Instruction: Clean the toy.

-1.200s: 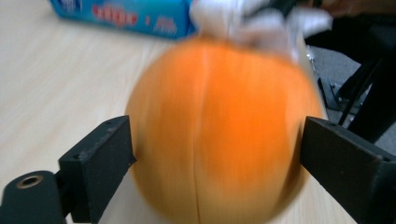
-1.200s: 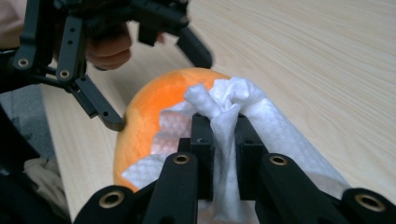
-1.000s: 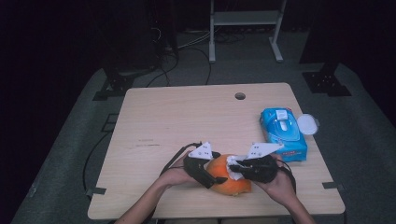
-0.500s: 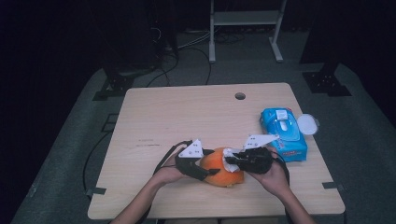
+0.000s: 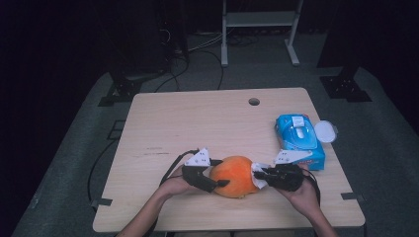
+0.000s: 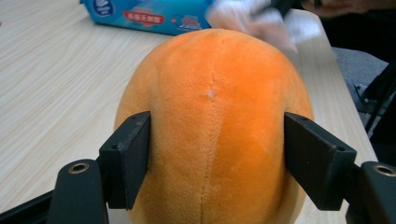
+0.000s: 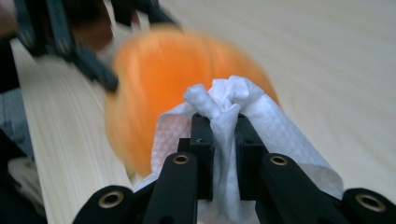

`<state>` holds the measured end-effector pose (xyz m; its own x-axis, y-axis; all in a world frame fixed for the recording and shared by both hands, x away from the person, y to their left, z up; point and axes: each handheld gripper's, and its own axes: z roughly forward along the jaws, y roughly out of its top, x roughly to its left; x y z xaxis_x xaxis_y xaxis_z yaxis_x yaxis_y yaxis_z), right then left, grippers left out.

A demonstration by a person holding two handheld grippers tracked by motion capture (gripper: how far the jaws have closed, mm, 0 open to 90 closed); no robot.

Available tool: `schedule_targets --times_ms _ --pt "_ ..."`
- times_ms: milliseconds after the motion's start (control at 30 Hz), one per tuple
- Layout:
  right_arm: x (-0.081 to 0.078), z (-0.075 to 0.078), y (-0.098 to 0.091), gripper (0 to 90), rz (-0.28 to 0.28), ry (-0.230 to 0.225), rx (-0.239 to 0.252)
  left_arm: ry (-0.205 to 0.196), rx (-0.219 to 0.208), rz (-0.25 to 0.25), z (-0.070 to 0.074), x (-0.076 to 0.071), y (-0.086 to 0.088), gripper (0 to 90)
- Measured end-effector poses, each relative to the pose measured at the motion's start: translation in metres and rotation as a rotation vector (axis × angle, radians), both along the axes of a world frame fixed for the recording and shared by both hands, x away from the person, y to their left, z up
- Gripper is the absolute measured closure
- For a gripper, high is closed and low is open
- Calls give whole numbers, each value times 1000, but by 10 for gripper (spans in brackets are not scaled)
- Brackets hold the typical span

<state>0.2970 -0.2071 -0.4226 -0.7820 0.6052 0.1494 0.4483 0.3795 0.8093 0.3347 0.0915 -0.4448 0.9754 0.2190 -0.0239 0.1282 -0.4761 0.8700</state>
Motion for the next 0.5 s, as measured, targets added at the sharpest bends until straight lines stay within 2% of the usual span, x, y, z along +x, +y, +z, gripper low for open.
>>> schedule_targets --times_ms 67,133,233,367,433,500 --pt "1 9 7 806 11 -31 28 -7 3 -1 0 -1 -2 265" --pt "2 9 14 804 16 -38 15 3 -2 7 -1 1 1 263" --pt "4 -1 12 803 12 -6 26 19 -18 17 -3 2 6 263" --pt "-1 -11 2 802 -18 20 -2 20 -17 16 -4 2 7 261" --pt "-3 -9 1 802 -23 11 -5 26 -20 24 -5 3 8 259" --pt "-1 -3 3 799 -26 -10 31 33 -26 21 -6 4 8 257"
